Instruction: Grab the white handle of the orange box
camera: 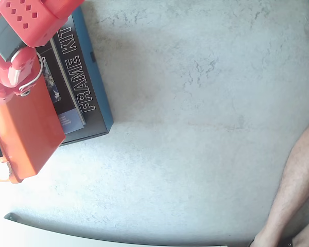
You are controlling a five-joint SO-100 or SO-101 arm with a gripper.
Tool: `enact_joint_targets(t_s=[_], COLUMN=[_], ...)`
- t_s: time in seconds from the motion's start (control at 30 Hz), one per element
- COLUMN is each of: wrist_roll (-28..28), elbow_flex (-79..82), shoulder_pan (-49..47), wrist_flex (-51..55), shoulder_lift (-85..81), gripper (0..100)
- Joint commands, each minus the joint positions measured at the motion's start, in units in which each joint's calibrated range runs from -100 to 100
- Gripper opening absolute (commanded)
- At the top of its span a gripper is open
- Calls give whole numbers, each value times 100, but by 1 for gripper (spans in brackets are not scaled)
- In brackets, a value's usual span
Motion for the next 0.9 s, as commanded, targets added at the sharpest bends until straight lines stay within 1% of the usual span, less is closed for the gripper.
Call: enact_joint_targets(t_s=[0.0, 0.03, 0.17, 0.2, 0.23, 0.37, 0.57, 0.8, 0.87], wrist_roll=[-5, 11, 230, 209, 194, 199, 183, -5, -15], elbow_flex=[-207, -269, -287, -313, -331, -287, -189, 59, 130], shoulder_pan=[57, 65, 150, 204, 274, 328, 282, 173, -28], wrist_flex=[276, 302, 361, 522, 970, 1782, 2620, 2772, 2772], shoulder_lift=[214, 163, 37, -6, -107, -351, -410, -470, -444], gripper=[5, 8, 25, 28, 31, 34, 33, 33, 33])
